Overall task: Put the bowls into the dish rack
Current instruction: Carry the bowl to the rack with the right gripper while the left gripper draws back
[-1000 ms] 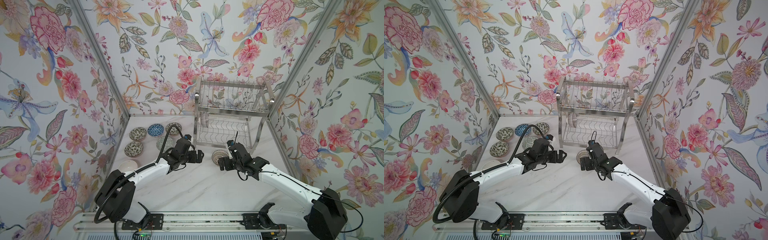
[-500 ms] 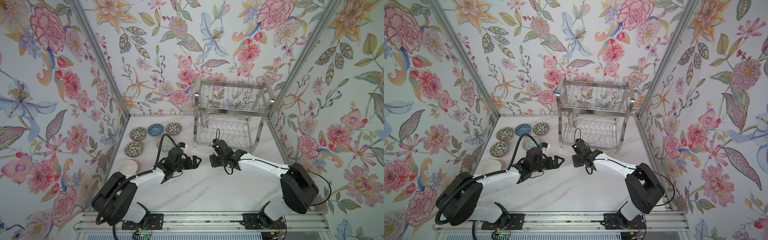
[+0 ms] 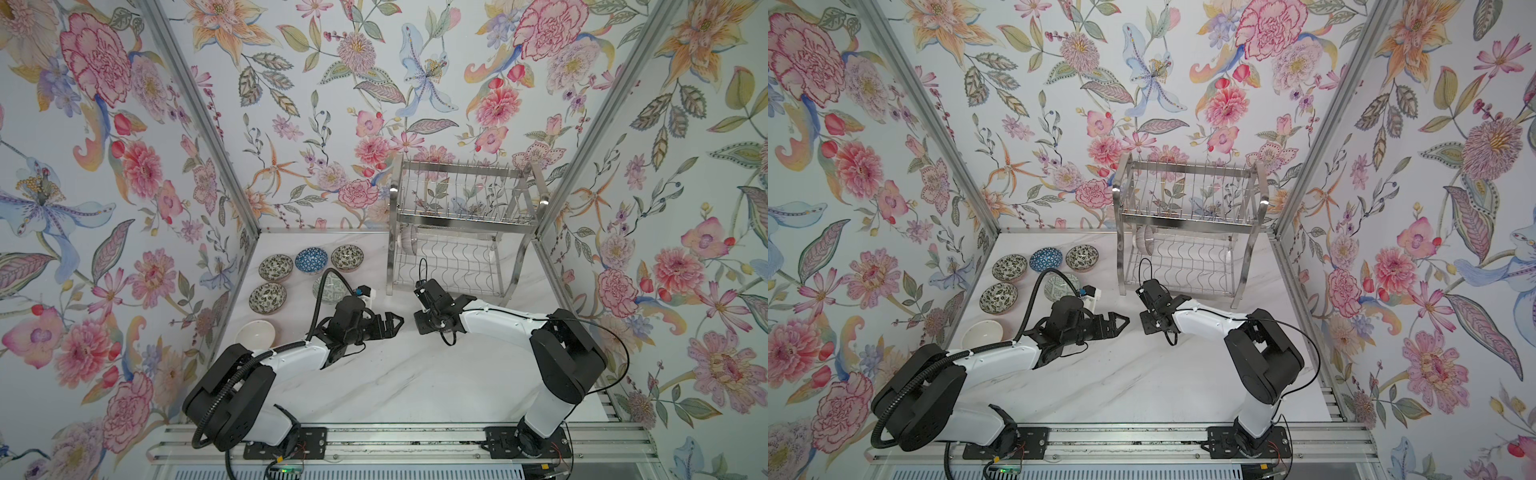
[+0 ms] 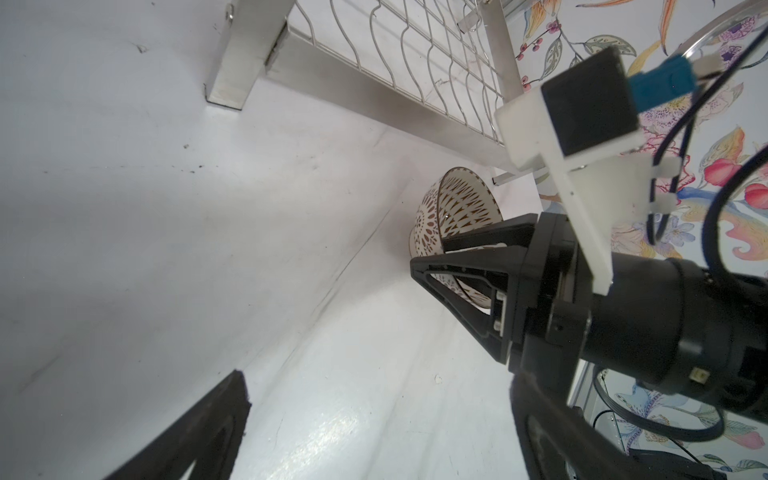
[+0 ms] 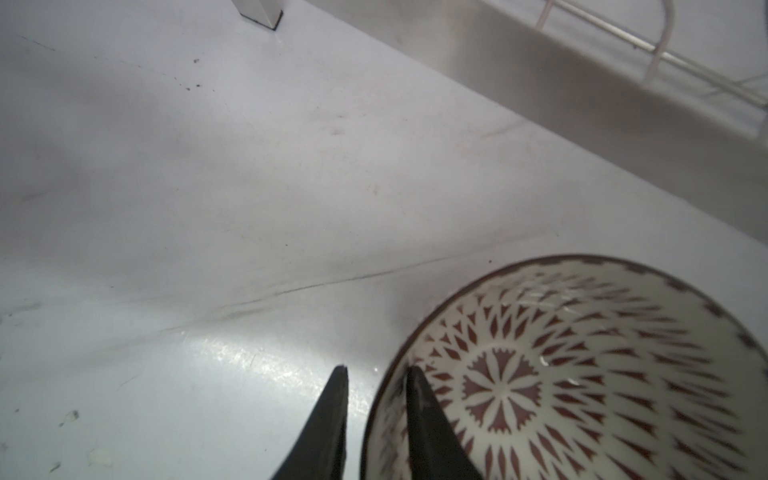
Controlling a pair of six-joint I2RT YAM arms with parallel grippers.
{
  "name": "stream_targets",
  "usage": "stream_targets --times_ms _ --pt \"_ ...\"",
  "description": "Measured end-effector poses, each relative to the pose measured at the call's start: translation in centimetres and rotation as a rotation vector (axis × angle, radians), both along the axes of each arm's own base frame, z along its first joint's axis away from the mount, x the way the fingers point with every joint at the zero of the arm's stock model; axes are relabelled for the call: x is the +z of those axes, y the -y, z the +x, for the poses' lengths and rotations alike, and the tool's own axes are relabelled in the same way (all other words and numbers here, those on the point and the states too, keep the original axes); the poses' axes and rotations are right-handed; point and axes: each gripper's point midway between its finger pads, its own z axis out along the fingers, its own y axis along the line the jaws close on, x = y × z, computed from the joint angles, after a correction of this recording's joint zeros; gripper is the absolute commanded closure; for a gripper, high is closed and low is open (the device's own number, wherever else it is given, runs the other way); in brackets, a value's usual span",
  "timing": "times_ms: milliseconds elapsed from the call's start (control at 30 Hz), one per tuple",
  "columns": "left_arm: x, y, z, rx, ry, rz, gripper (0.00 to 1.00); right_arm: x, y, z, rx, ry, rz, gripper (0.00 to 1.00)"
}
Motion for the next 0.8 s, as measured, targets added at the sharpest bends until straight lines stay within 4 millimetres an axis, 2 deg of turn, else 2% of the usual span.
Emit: stream_targets --times_ms 33,100,200,433,633,700,800 --pt "0.0 0.0 0.0 -0.001 0.000 0.000 0.01 0.0 0.0 0.0 0.000 0.000 0.001 0.85" --pt "0.0 0.0 0.0 -0.001 -0.001 0.001 0.01 0.2 0.1 0.2 0.000 0.010 -0.007 0.93" --pt "0.0 0.0 0.0 -0.003 0.001 0.003 0.01 1.7 -0.1 0.5 0.001 0.046 0.013 0.99" --pt "-0.2 0.6 -0.1 -0.016 0.005 0.013 0.01 3.1 -1.0 -0.2 0.032 0.018 0.103 1.00" --pt "0.6 2.7 0.0 -0.054 0.044 0.014 0.01 7.6 -1.1 0.7 0.009 0.066 0.259 1.00" --pt "1.5 3.5 0.2 -0.064 0.077 0.011 0.01 9.1 -0.9 1.2 -0.002 0.097 0.309 1.00" --pt "2.8 4.5 0.3 -0.085 0.125 0.007 0.01 10.2 -0.2 1.9 -0.033 0.116 0.375 1.00"
